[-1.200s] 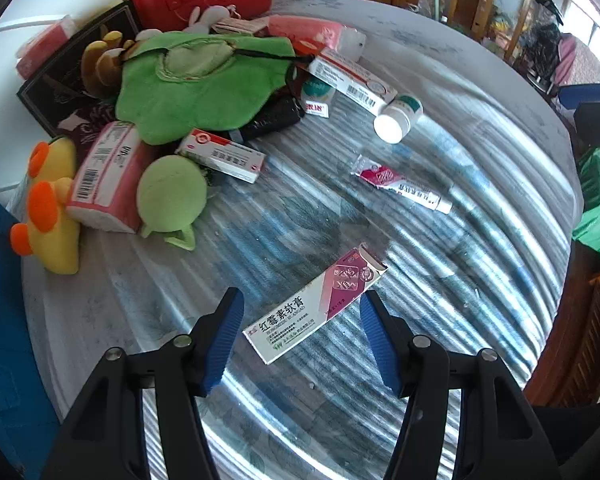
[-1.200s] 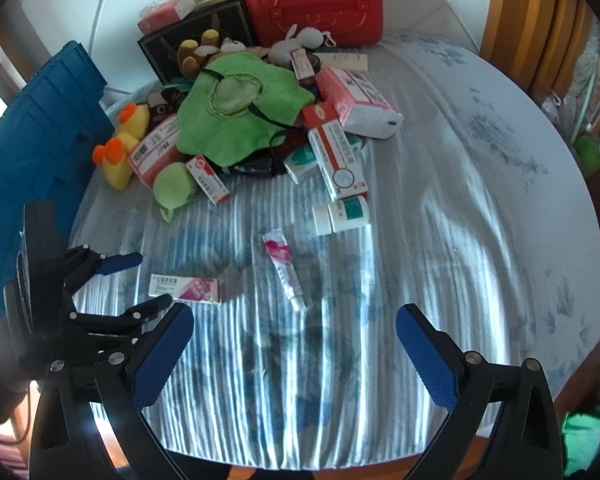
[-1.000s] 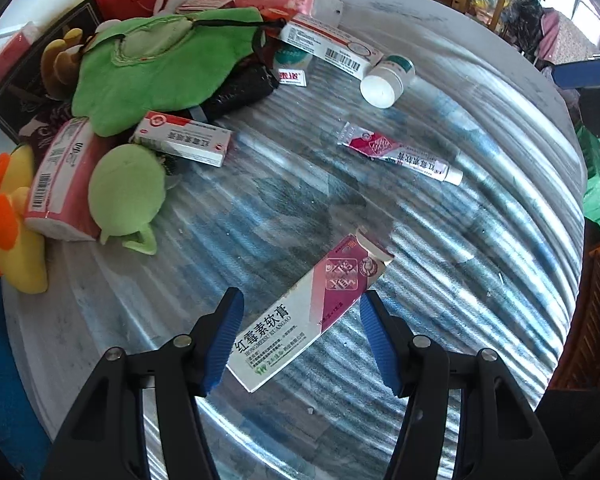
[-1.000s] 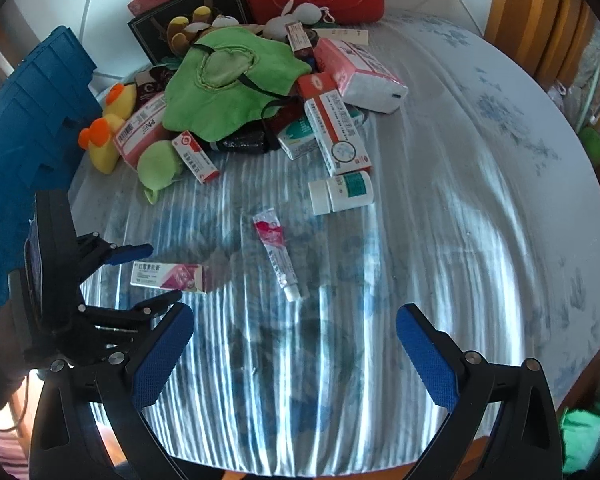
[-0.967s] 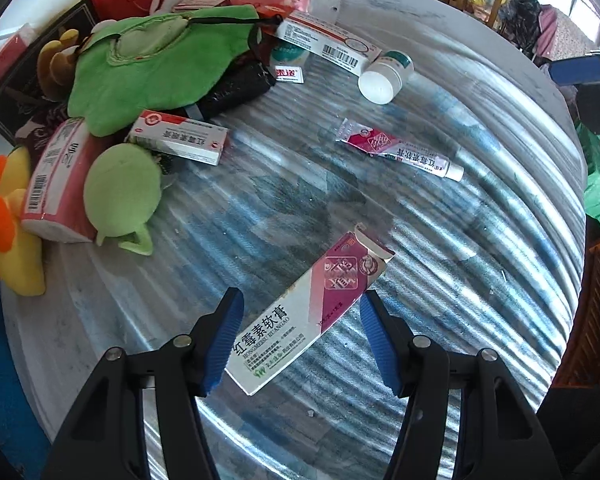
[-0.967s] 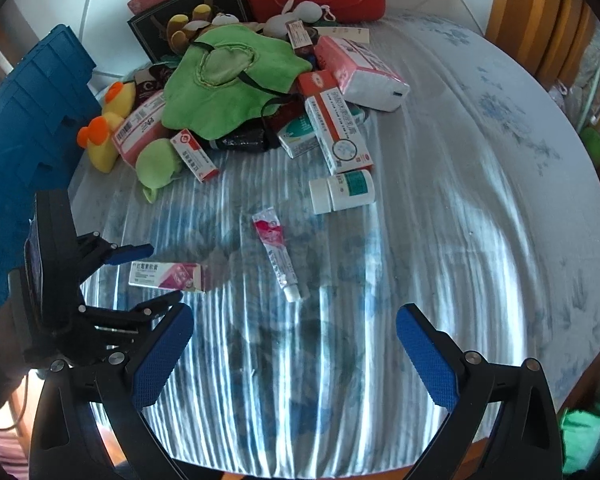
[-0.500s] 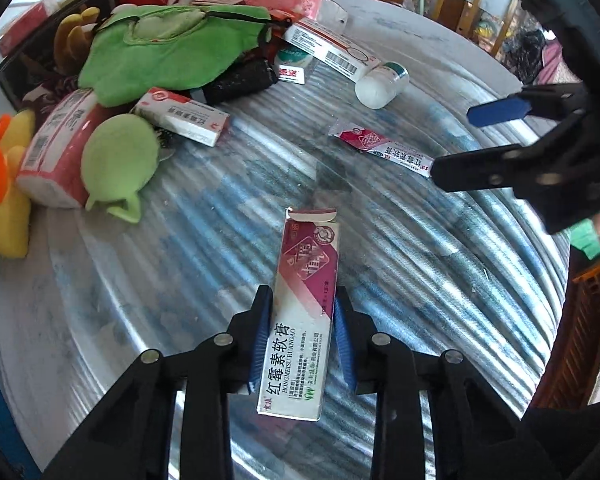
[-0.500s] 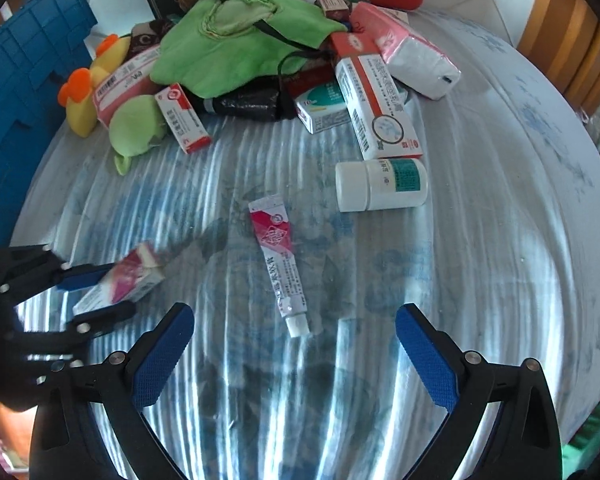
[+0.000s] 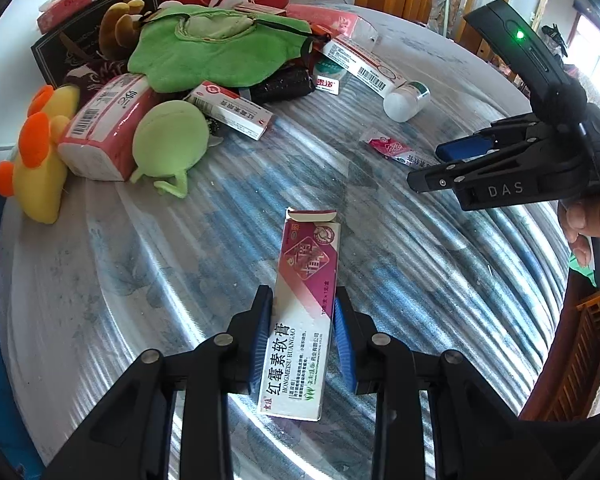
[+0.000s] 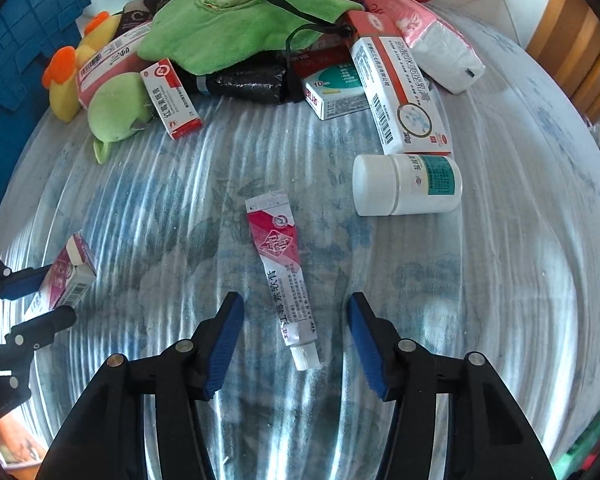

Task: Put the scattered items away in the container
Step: 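Grasp the pink-white ointment box with the left tool while the right tool grasps the pink tube, then carry the ointment box and pink tube toward the blue crate with both tools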

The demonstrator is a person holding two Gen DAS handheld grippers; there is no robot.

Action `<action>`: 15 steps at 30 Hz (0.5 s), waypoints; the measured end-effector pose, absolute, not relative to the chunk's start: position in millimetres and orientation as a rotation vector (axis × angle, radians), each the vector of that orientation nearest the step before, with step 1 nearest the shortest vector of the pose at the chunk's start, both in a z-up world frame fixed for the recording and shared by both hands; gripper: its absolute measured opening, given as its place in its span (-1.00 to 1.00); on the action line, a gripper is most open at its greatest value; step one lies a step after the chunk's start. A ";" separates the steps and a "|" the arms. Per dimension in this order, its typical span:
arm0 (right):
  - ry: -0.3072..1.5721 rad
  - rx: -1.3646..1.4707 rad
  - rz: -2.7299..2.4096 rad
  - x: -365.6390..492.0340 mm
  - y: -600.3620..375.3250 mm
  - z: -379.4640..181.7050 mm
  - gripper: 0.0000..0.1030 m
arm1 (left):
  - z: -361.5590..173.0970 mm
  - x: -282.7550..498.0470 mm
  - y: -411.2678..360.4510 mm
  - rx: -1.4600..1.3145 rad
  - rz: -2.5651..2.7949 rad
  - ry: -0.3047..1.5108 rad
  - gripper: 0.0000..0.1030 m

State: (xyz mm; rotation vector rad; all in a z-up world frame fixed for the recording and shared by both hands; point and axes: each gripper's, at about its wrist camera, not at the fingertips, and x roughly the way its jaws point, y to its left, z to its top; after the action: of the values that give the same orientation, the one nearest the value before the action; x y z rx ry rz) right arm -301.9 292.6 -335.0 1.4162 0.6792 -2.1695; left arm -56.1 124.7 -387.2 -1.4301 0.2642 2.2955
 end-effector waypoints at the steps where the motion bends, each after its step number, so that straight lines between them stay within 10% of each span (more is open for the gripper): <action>1: 0.734 1.406 -2.172 -299.3 289.7 -336.7 -0.08 | -386.0 -55.0 124.9 -1.429 2.297 0.262 -0.43; 5: 0.807 1.352 -2.152 -285.7 278.8 -339.3 -0.67 | -380.6 -51.9 126.1 -1.420 2.302 0.257 -0.42; 15: 0.569 1.463 -2.182 -292.8 298.7 -329.0 -0.68 | -365.9 -53.6 125.0 -1.396 2.336 0.235 -0.42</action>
State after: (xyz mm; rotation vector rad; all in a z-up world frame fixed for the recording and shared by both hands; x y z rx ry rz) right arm -292.9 298.7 -329.0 1.4627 0.5691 -2.1824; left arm -53.6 125.0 -365.9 -1.3960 0.2351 2.3355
